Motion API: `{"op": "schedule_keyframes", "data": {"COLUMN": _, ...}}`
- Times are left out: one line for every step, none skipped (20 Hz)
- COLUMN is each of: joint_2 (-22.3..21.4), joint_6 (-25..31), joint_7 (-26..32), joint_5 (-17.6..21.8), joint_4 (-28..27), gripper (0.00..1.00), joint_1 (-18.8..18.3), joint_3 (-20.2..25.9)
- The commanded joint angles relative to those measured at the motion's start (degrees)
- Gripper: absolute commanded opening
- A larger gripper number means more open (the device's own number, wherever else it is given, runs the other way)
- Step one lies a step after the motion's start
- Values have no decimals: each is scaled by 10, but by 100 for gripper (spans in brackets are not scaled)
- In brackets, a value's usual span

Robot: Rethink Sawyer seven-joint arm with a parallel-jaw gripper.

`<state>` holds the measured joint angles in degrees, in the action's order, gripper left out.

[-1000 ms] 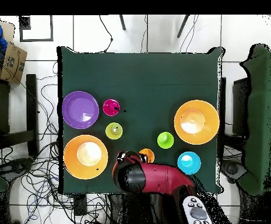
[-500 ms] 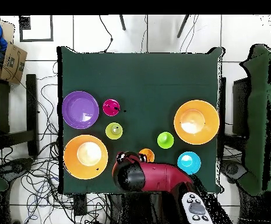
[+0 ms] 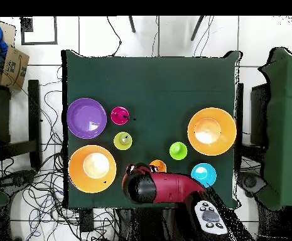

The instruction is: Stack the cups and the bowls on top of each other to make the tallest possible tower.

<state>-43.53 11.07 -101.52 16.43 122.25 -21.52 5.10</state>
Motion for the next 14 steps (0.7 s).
{"op": "schedule_keyframes", "data": {"joint_2": 25, "joint_6": -34, "joint_7": -20, "joint_5": 54, "joint_4": -31, "gripper": 100, "joint_1": -11, "joint_3": 24}}
{"op": "schedule_keyframes", "data": {"joint_2": 25, "joint_6": -35, "joint_7": -19, "joint_5": 58, "joint_4": -30, "gripper": 100, "joint_1": -14, "joint_3": 23}}
{"op": "schedule_keyframes", "data": {"joint_2": 26, "joint_6": -36, "joint_7": -19, "joint_5": 62, "joint_4": -29, "gripper": 100, "joint_1": -17, "joint_3": 21}}
{"op": "schedule_keyframes", "data": {"joint_2": 27, "joint_6": -38, "joint_7": -19, "joint_5": 66, "joint_4": -28, "gripper": 100, "joint_1": -20, "joint_3": 20}}
{"op": "schedule_keyframes", "data": {"joint_2": 26, "joint_6": -37, "joint_7": -18, "joint_5": 69, "joint_4": -27, "gripper": 100, "joint_1": -23, "joint_3": 20}}
{"op": "schedule_keyframes", "data": {"joint_2": 25, "joint_6": -35, "joint_7": -17, "joint_5": 73, "joint_4": -26, "gripper": 100, "joint_1": -27, "joint_3": 21}}
{"op": "schedule_keyframes", "data": {"joint_2": 22, "joint_6": -33, "joint_7": -17, "joint_5": 76, "joint_4": -25, "gripper": 100, "joint_1": -28, "joint_3": 21}}
{"op": "schedule_keyframes", "data": {"joint_2": 21, "joint_6": -31, "joint_7": -19, "joint_5": 78, "joint_4": -24, "gripper": 100, "joint_1": -30, "joint_3": 21}}
{"op": "schedule_keyframes", "data": {"joint_2": 19, "joint_6": -30, "joint_7": -21, "joint_5": 79, "joint_4": -23, "gripper": 100, "joint_1": -30, "joint_3": 21}}
{"op": "schedule_keyframes", "data": {"joint_2": 18, "joint_6": -30, "joint_7": -23, "joint_5": 80, "joint_4": -22, "gripper": 100, "joint_1": -30, "joint_3": 21}}
{"op": "schedule_keyframes", "data": {"joint_2": 17, "joint_6": -29, "joint_7": -25, "joint_5": 81, "joint_4": -21, "gripper": 100, "joint_1": -30, "joint_3": 21}}
{"op": "schedule_keyframes", "data": {"joint_2": 16, "joint_6": -29, "joint_7": -27, "joint_5": 82, "joint_4": -19, "gripper": 100, "joint_1": -30, "joint_3": 21}}
{"op": "schedule_keyframes", "data": {"joint_2": 16, "joint_6": -29, "joint_7": -30, "joint_5": 83, "joint_4": -18, "gripper": 100, "joint_1": -29, "joint_3": 20}}
{"op": "schedule_keyframes", "data": {"joint_2": 14, "joint_6": -29, "joint_7": -32, "joint_5": 84, "joint_4": -16, "gripper": 100, "joint_1": -30, "joint_3": 19}}
